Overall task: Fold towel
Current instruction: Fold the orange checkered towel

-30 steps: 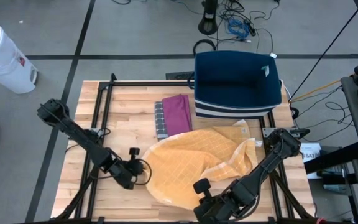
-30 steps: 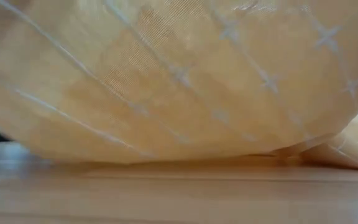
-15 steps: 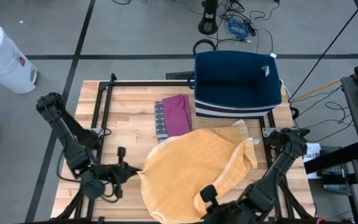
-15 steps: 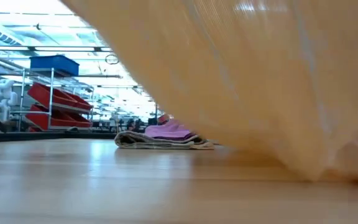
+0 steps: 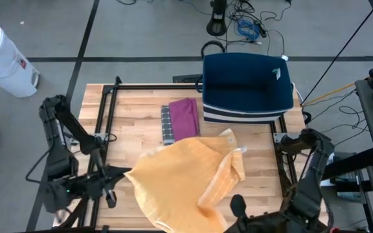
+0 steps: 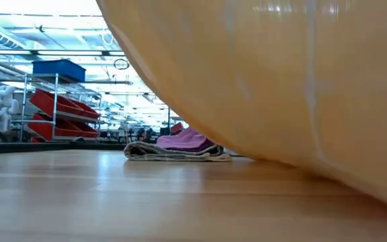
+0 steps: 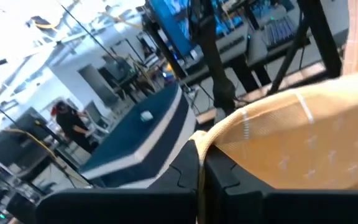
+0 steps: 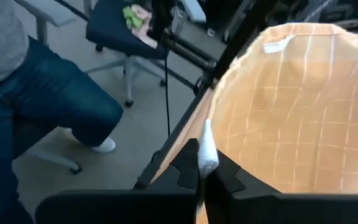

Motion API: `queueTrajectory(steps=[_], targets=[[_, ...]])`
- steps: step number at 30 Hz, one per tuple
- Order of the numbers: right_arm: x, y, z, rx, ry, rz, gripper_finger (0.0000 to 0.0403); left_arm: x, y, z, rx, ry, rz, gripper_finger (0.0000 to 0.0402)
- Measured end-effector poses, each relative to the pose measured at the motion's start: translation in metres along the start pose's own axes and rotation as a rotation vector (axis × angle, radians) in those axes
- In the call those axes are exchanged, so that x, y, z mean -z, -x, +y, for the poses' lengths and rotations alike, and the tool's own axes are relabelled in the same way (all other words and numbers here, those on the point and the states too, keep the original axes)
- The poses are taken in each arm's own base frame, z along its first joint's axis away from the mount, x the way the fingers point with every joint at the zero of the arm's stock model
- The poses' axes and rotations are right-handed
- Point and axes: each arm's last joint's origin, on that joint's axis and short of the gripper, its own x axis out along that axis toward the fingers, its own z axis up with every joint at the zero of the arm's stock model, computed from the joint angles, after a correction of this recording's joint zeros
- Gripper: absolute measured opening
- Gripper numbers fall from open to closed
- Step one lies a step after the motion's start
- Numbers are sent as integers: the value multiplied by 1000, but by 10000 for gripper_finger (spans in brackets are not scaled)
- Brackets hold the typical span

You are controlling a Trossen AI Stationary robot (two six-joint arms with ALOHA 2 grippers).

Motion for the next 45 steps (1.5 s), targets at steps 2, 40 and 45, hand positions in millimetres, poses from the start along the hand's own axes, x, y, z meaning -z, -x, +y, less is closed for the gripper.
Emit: queueTrajectory(steps=[2,40,45], targets=[[-1,6,1,0,0,-9,0,-6,5,1,2,-9,-18,0],[19,-19,-31,97,-180,199,0,40,-74,24,-89,-105,255,0],[25,-33,-38,142,-181,242,0,50,-93,36,-133,-119,327,0]])
